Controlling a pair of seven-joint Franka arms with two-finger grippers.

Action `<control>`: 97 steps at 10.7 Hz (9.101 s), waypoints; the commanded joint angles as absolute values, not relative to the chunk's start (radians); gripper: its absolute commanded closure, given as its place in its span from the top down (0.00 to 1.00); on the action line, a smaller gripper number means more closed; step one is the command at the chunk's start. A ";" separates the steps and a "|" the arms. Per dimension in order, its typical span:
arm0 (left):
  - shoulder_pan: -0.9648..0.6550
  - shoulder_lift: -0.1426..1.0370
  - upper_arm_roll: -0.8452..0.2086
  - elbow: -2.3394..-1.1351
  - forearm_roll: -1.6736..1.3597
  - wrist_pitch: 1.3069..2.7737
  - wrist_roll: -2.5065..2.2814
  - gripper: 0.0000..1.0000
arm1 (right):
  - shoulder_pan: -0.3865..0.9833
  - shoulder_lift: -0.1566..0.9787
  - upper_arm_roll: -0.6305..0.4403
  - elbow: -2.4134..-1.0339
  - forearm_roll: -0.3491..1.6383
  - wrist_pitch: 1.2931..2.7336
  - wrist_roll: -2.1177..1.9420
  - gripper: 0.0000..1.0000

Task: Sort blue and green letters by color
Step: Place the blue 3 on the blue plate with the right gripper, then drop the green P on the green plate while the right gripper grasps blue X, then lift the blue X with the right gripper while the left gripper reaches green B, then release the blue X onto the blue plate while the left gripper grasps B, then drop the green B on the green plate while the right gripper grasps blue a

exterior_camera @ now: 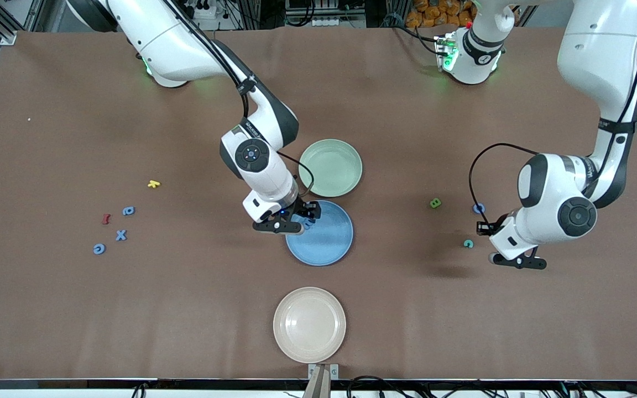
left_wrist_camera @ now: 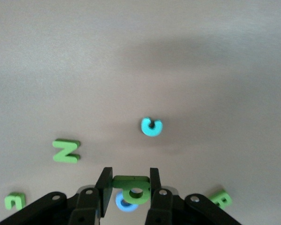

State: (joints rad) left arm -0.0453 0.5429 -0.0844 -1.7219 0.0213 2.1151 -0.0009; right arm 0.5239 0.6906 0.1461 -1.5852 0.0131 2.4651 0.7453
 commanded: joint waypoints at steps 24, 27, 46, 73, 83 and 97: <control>-0.500 0.655 -0.367 -1.724 0.170 2.258 -1.070 0.00 | -0.138 0.515 0.011 -1.957 -0.084 2.543 -0.005 1.00; -0.518 0.672 -0.367 -1.724 0.212 2.275 -1.123 0.70 | -0.141 0.528 0.011 -2.002 -0.080 2.614 -0.003 1.00; 0.097 0.213 -0.400 -2.070 0.198 2.228 0.000 1.00 | -0.146 0.542 0.020 -2.048 -0.084 2.665 0.000 0.02; 0.117 0.383 -0.434 -2.318 0.195 2.712 0.334 0.57 | 0.481 0.764 0.118 -1.482 -0.026 2.557 0.615 0.02; 0.126 0.445 -0.419 -2.290 0.249 2.721 0.324 0.50 | 0.522 0.746 0.118 -1.491 -0.035 2.524 0.764 1.00; 0.114 0.410 -0.429 -2.238 0.253 2.691 0.285 0.00 | -0.044 0.312 0.114 -2.032 -0.132 2.414 0.209 1.00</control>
State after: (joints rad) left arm 0.1181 0.4382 -0.4190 -2.2554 0.2197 2.7114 0.3124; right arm 0.0516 0.4364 0.0960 -1.8865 -0.1188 2.4083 0.3161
